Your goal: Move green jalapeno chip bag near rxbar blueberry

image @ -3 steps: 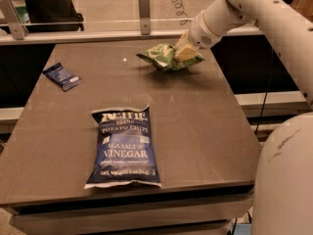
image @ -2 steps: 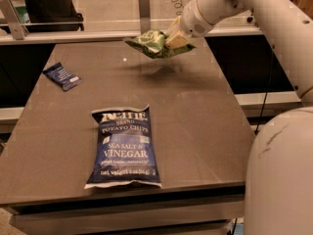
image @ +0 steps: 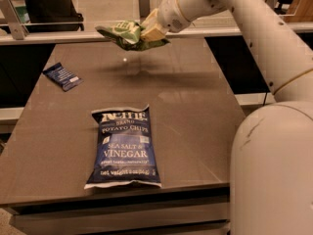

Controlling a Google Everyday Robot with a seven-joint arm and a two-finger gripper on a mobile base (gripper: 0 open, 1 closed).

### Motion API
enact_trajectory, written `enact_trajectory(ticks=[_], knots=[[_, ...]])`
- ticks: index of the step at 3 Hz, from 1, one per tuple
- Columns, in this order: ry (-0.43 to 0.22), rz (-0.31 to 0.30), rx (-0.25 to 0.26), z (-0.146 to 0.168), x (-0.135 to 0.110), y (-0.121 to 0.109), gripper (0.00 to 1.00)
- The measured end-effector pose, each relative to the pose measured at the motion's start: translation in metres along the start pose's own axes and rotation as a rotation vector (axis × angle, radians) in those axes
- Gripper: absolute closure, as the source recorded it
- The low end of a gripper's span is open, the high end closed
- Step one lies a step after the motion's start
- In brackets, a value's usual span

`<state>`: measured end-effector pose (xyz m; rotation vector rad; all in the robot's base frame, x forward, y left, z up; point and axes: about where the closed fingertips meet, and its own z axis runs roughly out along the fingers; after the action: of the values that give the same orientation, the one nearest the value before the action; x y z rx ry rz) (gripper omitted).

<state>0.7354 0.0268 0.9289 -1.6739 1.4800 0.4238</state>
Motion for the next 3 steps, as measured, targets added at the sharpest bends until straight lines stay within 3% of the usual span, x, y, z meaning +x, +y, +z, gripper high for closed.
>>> enact_trajectory(ticks=[1,3], knots=[[-0.066,-0.002,-0.025,0.036,-0.014,0.004,1.00],[-0.092,-0.024,-0.039,0.090,-0.028,0.009,1.00]])
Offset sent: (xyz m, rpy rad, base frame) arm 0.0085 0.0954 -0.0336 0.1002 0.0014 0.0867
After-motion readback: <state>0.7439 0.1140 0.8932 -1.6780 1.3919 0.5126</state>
